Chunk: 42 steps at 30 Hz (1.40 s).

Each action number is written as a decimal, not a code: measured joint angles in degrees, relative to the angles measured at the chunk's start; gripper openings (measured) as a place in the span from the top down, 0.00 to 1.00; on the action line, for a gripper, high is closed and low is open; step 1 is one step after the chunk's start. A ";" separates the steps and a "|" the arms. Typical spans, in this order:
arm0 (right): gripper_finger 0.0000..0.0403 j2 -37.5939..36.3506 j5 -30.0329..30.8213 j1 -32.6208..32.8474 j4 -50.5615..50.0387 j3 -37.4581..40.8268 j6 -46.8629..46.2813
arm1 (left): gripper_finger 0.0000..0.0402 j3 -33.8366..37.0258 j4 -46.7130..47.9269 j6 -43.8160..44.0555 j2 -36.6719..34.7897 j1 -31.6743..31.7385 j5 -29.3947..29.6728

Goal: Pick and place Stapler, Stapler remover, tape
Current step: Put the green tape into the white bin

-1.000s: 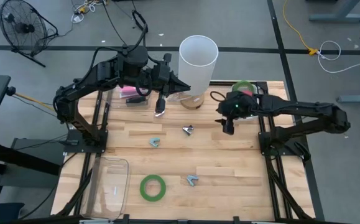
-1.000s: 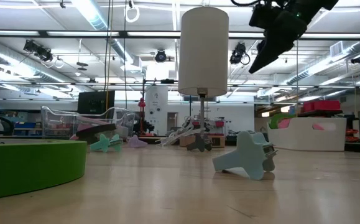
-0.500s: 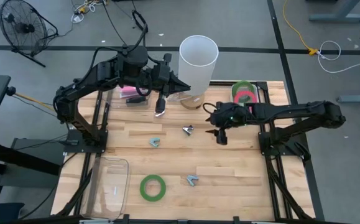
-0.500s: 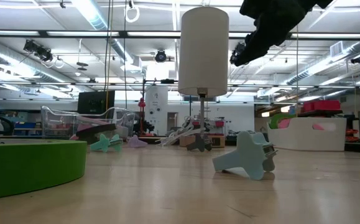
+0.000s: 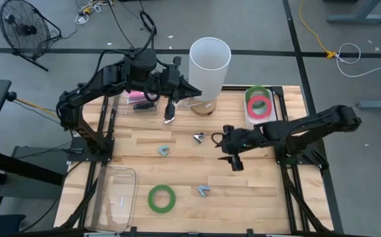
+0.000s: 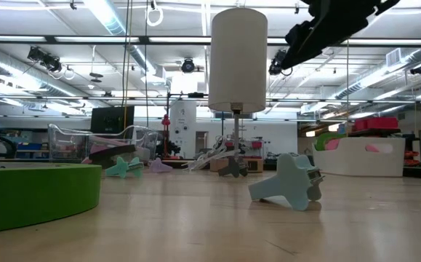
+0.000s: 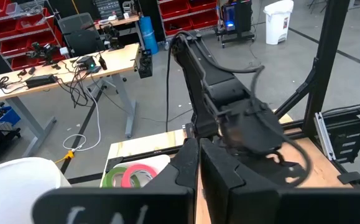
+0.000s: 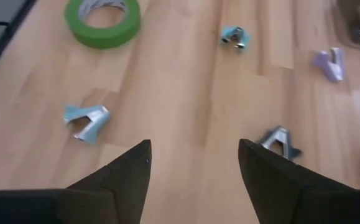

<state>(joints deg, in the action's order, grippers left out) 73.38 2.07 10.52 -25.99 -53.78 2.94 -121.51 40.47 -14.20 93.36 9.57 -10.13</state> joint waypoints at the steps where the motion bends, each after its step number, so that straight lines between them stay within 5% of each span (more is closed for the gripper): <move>1: 0.41 0.51 0.00 0.55 0.66 0.00 -0.50 | 0.95 0.00 0.00 0.01 0.00 0.01 0.00; 6: 0.41 3.18 1.31 1.34 4.04 0.02 -3.49 | 0.95 0.00 0.00 0.02 0.00 -0.01 0.00; 13: 0.38 5.19 11.02 -0.53 4.61 0.02 -11.39 | 0.95 0.00 0.00 0.00 0.00 0.00 0.00; 31: 0.02 9.46 10.42 -5.11 6.64 0.02 -20.50 | 0.95 0.00 0.02 0.02 0.00 0.00 0.00; 42: 0.01 10.35 11.41 -5.98 9.23 0.02 -14.38 | 0.95 0.00 0.02 0.02 0.00 0.00 0.00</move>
<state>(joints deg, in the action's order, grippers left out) 83.72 13.49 4.54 -16.76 -53.76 -11.44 -121.51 40.49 -14.17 93.36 9.57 -10.13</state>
